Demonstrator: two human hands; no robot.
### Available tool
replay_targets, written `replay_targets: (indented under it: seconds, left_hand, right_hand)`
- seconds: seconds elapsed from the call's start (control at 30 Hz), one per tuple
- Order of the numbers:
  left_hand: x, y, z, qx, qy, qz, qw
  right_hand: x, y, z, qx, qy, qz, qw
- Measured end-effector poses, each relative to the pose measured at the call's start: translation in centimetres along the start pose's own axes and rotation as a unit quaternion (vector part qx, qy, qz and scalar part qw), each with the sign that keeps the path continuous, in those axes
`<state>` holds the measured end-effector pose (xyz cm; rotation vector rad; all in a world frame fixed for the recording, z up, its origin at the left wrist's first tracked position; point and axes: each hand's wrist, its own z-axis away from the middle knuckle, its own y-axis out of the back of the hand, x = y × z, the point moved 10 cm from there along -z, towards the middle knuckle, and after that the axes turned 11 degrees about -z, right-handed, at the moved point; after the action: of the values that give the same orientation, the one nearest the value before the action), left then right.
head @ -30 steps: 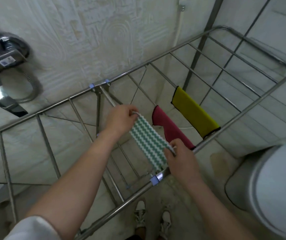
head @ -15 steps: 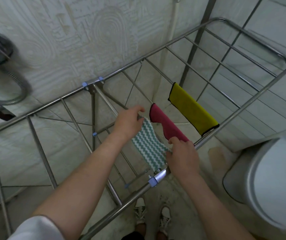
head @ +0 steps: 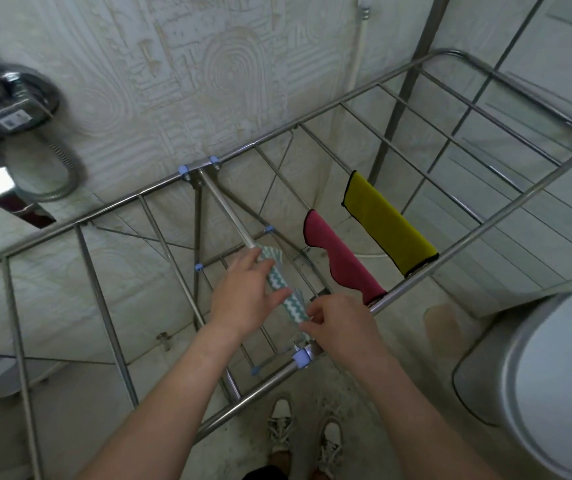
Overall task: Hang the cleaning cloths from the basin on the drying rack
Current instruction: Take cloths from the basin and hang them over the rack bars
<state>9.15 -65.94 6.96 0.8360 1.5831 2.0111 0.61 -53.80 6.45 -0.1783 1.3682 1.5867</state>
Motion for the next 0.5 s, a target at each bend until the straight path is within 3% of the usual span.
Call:
replay_targets:
  seconds: [0.23,0.4,0.5]
  left_hand:
    - [0.8,-0.8,0.9,-0.046,0.004,-0.012,0.999]
    - [1.0,-0.8,1.0,-0.049,-0.003,-0.007,0.999]
    - [1.0,-0.9,1.1,-0.046,-0.015,-0.002,0.999]
  right_hand:
    - [0.6,0.2,0.8,-0.001,0.013,-0.042,0.999]
    - [0.4,0.2,1.7,0.019,0.037,-0.038,0.998]
    - [0.5,0.7,2.3,0.037,0.04,-0.089,0.994]
